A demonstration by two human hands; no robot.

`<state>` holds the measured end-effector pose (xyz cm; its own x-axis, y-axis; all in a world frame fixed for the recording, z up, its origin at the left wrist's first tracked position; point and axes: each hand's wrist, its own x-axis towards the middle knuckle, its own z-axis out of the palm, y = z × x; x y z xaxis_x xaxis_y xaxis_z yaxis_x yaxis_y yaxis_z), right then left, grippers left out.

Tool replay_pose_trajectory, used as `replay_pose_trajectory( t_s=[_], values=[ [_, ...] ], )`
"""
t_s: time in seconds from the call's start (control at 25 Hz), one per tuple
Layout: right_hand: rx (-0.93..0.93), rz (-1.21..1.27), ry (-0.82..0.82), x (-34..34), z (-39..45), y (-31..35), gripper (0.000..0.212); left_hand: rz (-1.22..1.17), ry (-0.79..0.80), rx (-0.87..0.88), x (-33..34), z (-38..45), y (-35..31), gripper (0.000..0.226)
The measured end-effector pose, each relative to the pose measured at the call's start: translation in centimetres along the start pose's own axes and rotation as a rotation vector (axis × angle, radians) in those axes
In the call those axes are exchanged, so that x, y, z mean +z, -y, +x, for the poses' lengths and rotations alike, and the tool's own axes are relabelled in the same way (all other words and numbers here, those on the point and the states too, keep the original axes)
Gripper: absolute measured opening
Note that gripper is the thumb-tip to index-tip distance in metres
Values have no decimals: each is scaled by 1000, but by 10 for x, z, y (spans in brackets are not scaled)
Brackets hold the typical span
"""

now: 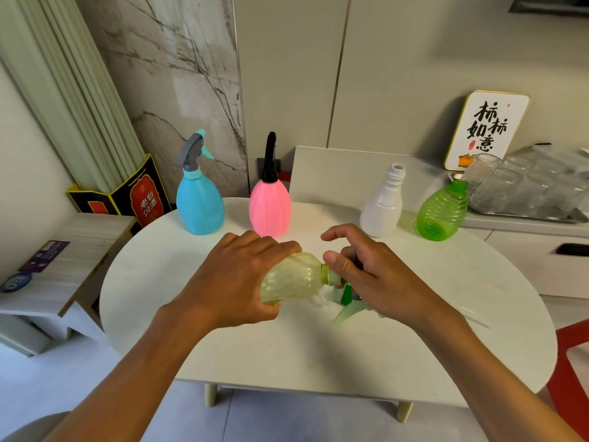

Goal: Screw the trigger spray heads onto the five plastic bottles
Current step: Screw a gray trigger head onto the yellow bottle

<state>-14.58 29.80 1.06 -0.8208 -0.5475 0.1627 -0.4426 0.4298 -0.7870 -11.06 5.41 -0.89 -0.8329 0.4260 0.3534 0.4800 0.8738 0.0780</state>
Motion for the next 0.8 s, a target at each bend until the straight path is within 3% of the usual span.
replay_pose_trajectory(
  t_s=[0.12, 0.24, 0.32, 0.4, 0.44, 0.56, 0.68, 0.8],
  values=[
    [28, 22, -11, -1, -1, 4, 39, 3, -30, -7, 0, 1, 1, 88],
    [129, 7, -62, 2, 1, 7, 18, -6, 2, 4, 3, 1, -2, 87],
    [297, 106, -55, -2, 4, 7, 36, -47, 61, -32, 4, 2, -8, 85],
    [434, 449, -83, -19, 5, 4, 63, -256, 117, -202, 0, 5, -10, 84],
    [441, 688, -108, -28, 6, 1, 66, -459, 160, -313, -4, 8, -11, 82],
    [324, 1196, -20, -32, 5, -5, 39, -1228, 323, -433, -15, 11, -15, 62],
    [92, 1269, 163, -10, 4, -9, 49, -1533, 473, -338, -17, 10, -28, 53],
    [47, 1153, 0, 4, 5, 2, 41, -1459, 418, -344, -12, 10, -35, 56]
  ],
)
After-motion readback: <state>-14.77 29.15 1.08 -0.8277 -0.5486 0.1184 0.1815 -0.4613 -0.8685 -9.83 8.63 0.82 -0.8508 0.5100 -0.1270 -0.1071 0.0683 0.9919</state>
